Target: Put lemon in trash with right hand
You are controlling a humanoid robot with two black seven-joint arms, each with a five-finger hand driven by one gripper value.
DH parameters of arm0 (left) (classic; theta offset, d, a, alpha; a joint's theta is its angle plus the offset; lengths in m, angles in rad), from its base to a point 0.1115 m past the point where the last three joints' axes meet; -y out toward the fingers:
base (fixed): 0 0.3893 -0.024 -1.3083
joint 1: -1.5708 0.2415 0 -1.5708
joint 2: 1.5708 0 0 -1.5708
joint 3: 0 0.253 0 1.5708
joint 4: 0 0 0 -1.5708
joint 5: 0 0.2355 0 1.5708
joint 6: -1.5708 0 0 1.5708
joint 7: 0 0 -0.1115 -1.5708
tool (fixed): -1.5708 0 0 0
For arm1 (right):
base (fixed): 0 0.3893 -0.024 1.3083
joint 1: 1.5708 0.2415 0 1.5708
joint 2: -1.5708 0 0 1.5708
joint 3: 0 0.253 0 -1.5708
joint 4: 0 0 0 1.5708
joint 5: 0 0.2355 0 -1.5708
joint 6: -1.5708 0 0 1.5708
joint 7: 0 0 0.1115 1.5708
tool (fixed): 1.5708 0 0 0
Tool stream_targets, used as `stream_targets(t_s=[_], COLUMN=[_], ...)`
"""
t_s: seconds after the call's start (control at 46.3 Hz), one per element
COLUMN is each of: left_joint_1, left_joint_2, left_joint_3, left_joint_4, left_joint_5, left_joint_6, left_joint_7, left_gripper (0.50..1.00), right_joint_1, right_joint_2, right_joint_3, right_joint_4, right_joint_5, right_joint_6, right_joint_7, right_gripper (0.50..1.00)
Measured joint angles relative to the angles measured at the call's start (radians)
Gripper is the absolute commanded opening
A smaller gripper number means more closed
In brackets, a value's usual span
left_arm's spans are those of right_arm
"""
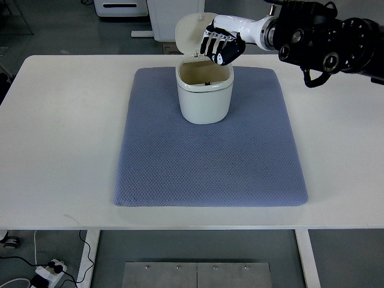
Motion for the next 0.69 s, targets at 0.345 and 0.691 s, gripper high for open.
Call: stream_targets(t_s=[0.345, 0.691], left_joint_1=[0.0, 0.0], left_joint_2=[0.0, 0.0], left_joint_3=[0.0, 0.0], left_joint_4=[0.0, 0.0], left_joint_5=[0.0, 0.0], left_joint_6=[0.0, 0.0], left_joint_7=[0.0, 0.0], left_gripper=[1.0, 1.0], right_joint_1=[-0.012, -0.108], right_joint_2=[-0.129, -0.247], right_joint_3=[0.003, 0.08], right_joint_4=[0.013, 0.011], right_joint_5=[-0.041, -0.032], right_joint_6=[0.036, 0.024], right_joint_7=[0.033, 0.032], right_gripper=[0.548, 0.819])
